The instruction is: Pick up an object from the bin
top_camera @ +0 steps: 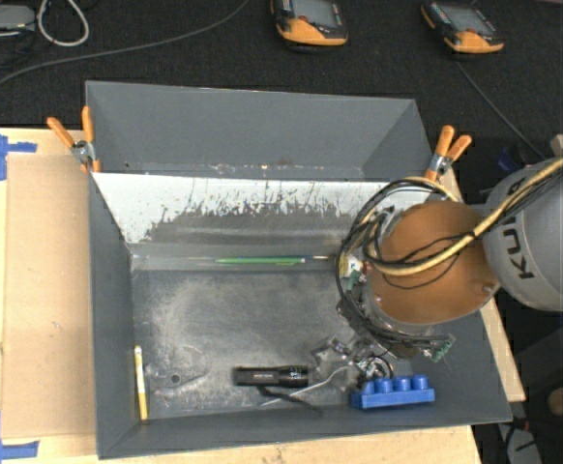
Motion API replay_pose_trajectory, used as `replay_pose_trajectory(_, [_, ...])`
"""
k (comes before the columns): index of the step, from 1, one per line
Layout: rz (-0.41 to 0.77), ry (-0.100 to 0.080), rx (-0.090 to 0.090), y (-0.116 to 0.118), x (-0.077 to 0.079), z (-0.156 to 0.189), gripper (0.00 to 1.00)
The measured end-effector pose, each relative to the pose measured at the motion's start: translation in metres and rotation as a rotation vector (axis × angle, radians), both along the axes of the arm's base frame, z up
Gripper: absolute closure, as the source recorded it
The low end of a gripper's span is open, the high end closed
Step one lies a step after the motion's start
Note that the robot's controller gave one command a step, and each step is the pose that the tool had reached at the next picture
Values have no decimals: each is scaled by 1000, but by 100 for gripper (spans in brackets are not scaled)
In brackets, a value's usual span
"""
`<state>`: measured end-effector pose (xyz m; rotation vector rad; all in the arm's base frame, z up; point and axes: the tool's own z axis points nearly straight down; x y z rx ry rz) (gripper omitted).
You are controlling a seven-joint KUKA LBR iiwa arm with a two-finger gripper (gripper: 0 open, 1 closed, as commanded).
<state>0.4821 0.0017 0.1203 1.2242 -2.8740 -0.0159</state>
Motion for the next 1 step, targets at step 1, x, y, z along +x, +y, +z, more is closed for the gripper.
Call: replay_pose_trajectory(1, [0,-6,0,0,2,34,100])
